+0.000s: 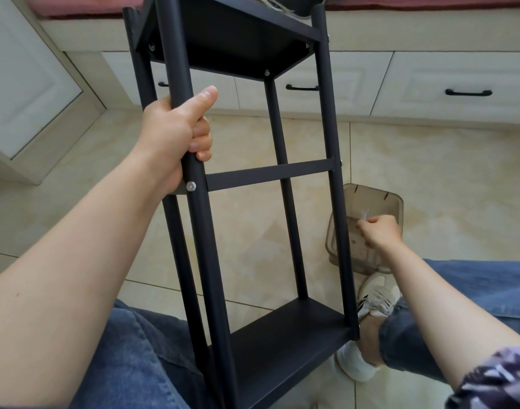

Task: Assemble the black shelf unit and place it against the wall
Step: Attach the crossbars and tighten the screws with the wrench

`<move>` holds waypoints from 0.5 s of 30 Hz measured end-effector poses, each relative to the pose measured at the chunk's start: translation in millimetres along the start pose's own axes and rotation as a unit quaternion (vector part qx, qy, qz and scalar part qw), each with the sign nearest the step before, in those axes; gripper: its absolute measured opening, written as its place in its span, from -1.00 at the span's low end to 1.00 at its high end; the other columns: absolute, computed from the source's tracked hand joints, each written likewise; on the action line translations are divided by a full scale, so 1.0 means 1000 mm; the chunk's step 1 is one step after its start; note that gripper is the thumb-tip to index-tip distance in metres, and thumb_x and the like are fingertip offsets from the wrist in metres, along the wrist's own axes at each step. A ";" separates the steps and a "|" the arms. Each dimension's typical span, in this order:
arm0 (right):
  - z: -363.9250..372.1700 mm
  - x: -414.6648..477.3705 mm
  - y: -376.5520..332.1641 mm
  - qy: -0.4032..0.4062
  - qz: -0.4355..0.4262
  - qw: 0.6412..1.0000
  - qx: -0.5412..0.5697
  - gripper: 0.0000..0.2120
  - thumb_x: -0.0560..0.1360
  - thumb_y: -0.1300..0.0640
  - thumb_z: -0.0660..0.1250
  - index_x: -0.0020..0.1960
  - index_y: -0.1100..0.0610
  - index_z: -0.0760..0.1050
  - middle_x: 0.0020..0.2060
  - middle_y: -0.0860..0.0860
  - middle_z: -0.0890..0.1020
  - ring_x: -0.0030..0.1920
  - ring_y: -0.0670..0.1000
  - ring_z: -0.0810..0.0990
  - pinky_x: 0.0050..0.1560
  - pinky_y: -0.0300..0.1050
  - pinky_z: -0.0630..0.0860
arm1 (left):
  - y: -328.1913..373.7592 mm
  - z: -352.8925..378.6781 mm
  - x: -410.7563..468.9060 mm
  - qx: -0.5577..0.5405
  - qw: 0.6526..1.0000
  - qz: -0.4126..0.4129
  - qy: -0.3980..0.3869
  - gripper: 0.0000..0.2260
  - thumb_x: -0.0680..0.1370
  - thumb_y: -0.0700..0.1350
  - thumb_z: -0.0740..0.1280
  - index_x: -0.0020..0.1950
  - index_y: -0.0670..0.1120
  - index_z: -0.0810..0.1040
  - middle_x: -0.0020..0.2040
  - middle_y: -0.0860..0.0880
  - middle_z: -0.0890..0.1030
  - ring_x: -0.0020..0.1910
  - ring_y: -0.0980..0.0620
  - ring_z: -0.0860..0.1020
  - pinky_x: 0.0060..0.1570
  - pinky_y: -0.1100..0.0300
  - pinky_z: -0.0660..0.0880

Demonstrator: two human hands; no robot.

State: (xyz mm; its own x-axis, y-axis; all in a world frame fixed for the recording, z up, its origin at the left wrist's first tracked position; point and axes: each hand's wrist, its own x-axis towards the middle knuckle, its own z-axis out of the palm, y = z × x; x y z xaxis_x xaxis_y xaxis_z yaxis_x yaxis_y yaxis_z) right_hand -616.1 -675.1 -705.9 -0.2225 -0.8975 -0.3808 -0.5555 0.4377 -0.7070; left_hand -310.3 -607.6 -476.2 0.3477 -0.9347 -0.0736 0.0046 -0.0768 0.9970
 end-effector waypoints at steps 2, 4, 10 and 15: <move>0.000 0.011 0.010 -0.047 0.035 0.997 -0.041 -0.74 0.57 0.19 0.34 -0.27 0.26 0.56 -0.36 0.14 0.57 -0.34 0.11 0.53 -0.25 -0.04 0.51 | 0.000 0.000 0.000 0.001 1.000 0.000 -0.005 -0.66 0.63 -0.01 0.36 -0.23 -0.02 0.27 -0.46 0.07 0.19 -0.53 0.11 0.20 -0.53 0.27 0.25; 0.000 0.018 0.016 -0.066 0.049 0.994 -0.073 -0.80 0.54 0.22 0.35 -0.22 0.29 0.60 -0.34 0.17 0.59 -0.33 0.14 0.54 -0.27 -0.02 0.54 | -0.001 0.000 0.000 0.004 1.000 0.000 -0.004 -0.66 0.63 -0.02 0.36 -0.23 -0.02 0.26 -0.46 0.07 0.19 -0.53 0.11 0.20 -0.53 0.27 0.25; 0.002 0.026 0.026 -0.065 0.053 0.991 -0.108 -0.77 0.57 0.22 0.34 -0.23 0.30 0.59 -0.26 0.23 0.66 -0.32 0.14 0.56 -0.17 0.02 0.60 | -0.001 -0.002 0.001 0.004 1.000 -0.003 0.004 -0.65 0.63 -0.02 0.36 -0.23 -0.01 0.25 -0.43 0.03 0.16 -0.53 0.10 0.18 -0.53 0.27 0.23; 0.001 0.025 0.028 -0.072 0.046 0.988 -0.128 -0.75 0.58 0.18 0.34 -0.25 0.26 0.57 -0.33 0.17 0.63 -0.33 0.13 0.56 -0.18 0.00 0.57 | -0.001 -0.001 0.002 0.004 1.000 -0.005 0.005 -0.65 0.63 -0.02 0.36 -0.24 -0.02 0.26 -0.44 0.05 0.16 -0.54 0.10 0.18 -0.54 0.27 0.23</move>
State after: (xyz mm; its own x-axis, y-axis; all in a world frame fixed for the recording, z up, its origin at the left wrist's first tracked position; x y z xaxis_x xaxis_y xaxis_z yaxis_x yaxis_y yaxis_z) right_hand -635.8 -685.0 -735.6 -0.1747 -0.8293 -0.5309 -0.7275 0.4720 -0.4979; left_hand -308.8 -608.8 -477.5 0.3572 -0.9303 -0.0836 0.0014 -0.0889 0.9960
